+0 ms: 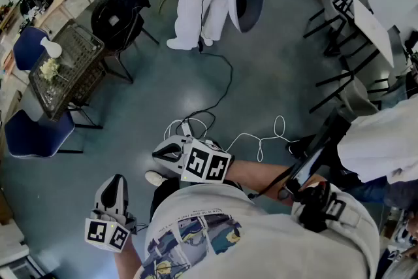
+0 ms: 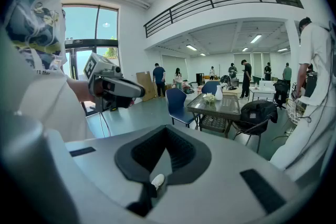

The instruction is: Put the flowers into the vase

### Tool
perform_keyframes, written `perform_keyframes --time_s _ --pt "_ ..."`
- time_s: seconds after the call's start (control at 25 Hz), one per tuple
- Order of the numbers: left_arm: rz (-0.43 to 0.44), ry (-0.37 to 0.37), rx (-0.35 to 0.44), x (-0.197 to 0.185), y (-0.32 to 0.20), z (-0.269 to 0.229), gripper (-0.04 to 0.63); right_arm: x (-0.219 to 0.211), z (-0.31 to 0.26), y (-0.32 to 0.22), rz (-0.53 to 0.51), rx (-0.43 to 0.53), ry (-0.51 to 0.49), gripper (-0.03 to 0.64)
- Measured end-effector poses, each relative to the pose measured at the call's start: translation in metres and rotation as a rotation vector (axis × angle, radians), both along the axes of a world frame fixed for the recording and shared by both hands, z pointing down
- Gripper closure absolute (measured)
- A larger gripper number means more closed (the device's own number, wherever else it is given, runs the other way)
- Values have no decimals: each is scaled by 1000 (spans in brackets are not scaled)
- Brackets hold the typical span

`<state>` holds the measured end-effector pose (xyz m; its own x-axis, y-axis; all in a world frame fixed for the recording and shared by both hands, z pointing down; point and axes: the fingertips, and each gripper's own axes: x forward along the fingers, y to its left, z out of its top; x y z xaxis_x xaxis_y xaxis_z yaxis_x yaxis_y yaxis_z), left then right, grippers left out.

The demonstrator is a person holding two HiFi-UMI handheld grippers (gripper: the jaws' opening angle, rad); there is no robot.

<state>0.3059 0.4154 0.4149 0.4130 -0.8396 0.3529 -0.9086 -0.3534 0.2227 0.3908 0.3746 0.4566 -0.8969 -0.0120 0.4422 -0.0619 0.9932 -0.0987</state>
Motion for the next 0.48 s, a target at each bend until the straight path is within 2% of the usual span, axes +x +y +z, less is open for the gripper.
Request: perform_keyframes --time_s 0.24,0.48 --pt "-13 1 -1 -14 -11 1 561 -15 1 -14 -2 0 -5 606" --pt "-13 23 -10 -51 -32 8 561 -49 4 -36 6 -10 -1 606"
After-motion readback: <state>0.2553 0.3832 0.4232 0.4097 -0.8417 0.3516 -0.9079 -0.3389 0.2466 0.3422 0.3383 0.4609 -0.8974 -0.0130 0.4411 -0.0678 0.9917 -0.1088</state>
